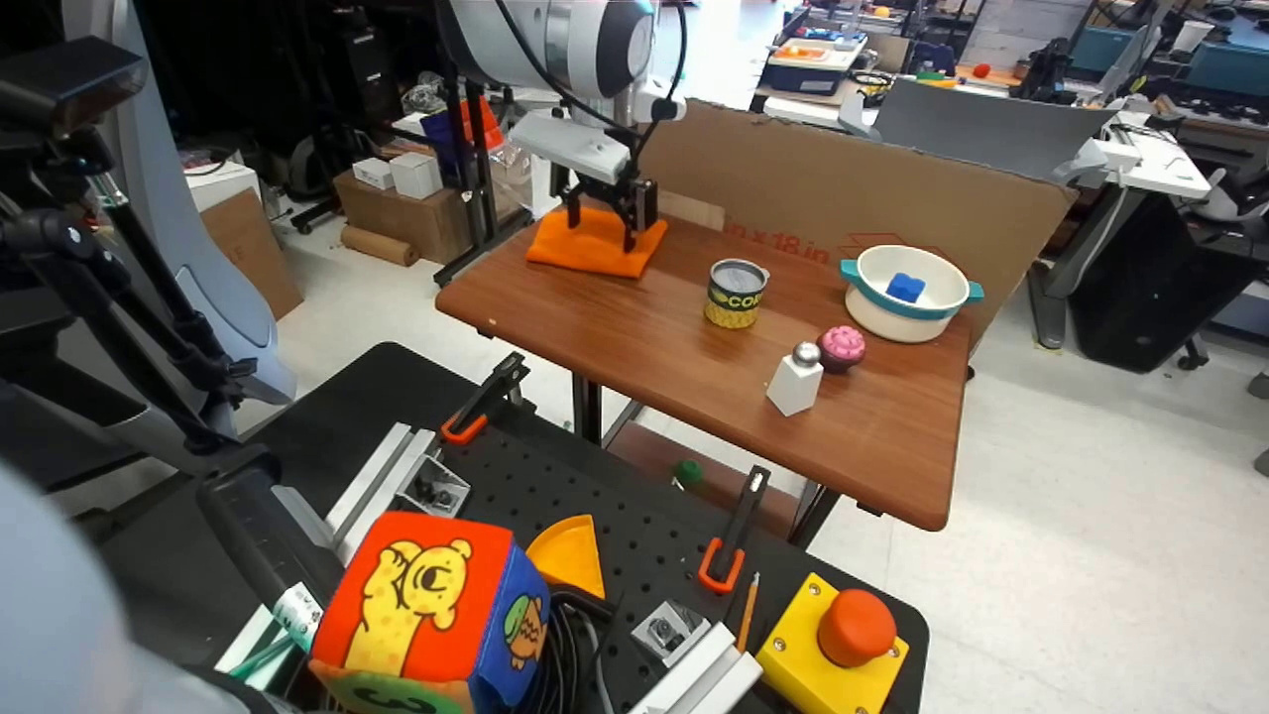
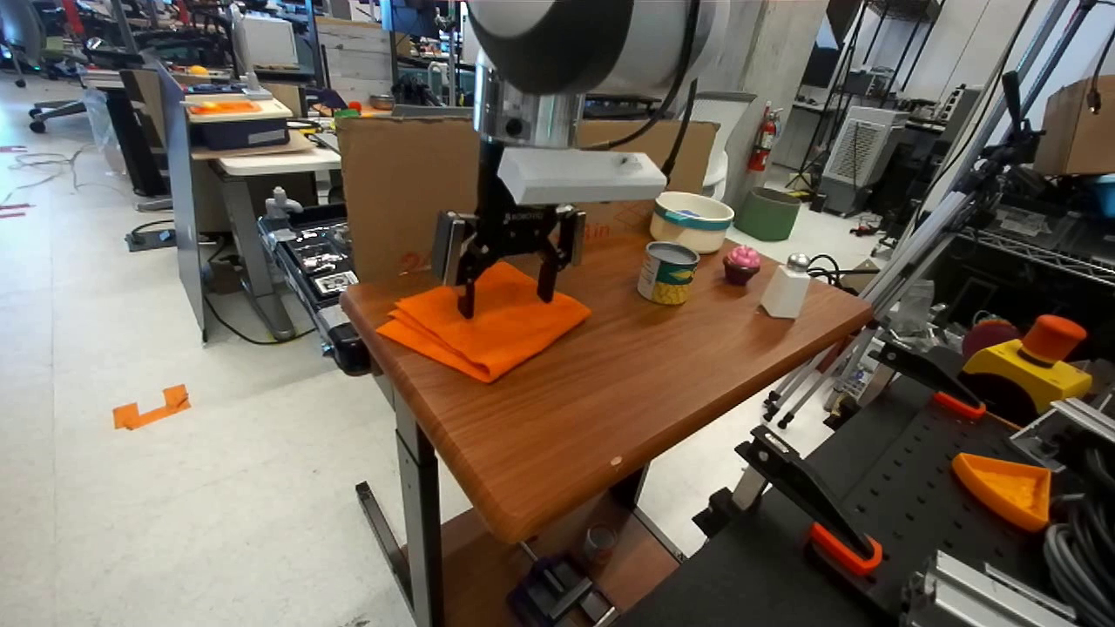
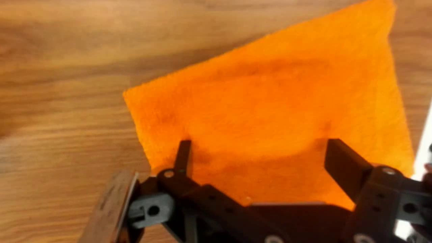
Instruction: Move the orange towel backwards
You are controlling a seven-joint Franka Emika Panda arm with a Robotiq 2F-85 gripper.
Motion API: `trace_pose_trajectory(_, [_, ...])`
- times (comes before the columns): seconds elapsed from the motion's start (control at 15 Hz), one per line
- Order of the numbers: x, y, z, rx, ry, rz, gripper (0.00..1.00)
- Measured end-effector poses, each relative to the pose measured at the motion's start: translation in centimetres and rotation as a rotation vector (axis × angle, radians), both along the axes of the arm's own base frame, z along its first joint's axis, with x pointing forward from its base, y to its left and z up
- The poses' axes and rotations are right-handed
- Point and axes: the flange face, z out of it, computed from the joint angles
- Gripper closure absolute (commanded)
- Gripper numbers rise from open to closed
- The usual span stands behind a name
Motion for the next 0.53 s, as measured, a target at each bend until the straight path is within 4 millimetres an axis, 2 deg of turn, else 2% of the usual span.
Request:
trace_pose_trajectory(0.27, [-4.4,2.9,6.6,0.110,0.014,0.049,0.00])
trace_pose_trajectory(0.4, [-6.5,2.9,9.8,0.144,0.012,0.061,0.00])
trace_pose_trajectory(0.53, [-7.7,2.2,11.2,0.142,0.009,0.063,0.00])
